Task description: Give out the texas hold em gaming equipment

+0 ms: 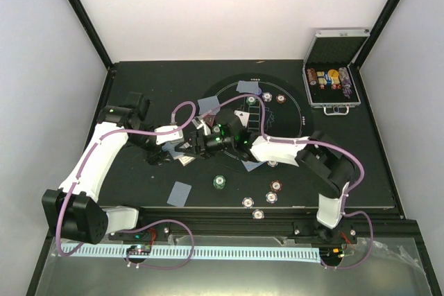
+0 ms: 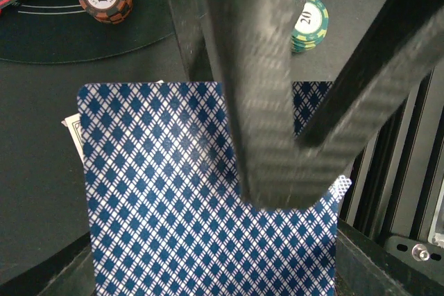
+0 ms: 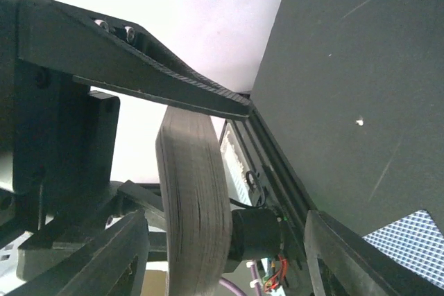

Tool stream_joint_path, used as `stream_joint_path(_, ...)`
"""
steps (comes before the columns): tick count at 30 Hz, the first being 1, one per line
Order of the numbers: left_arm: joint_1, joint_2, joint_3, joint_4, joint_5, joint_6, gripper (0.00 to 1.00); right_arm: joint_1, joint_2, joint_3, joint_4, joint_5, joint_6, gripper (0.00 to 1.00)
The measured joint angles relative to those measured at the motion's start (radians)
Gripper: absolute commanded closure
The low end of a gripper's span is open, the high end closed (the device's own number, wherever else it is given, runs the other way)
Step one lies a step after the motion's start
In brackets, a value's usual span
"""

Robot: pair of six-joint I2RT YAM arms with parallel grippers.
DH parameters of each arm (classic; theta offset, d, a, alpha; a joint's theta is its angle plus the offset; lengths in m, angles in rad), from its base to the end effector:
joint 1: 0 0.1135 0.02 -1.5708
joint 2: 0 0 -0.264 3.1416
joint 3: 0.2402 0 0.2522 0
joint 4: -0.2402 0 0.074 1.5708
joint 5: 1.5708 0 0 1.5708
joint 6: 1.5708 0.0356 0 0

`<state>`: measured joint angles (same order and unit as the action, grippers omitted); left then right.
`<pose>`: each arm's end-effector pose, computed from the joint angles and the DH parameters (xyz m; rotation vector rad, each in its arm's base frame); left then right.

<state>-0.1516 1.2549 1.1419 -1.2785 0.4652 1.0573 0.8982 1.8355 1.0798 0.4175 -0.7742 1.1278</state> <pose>0.2022 -0.0471 0.2923 1.6055 2.2217 -0.4760 0.2312 0.3302 0.2110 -0.4034 2.4033 1.9123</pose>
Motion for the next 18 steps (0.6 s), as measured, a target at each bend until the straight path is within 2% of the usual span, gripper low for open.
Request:
stream_joint_path(6, 0.000, 0.002, 0.000, 0.000, 0.001, 0.000, 0.99, 0.022, 0.056, 0.050, 0.062, -0.023, 0.052, 0.40)
stream_joint_path(18, 0.000, 0.002, 0.000, 0.001, 0.000, 0.000, 0.98, 0.022, 0.114, 0.056, 0.127, -0.042, 0.106, 0.52)
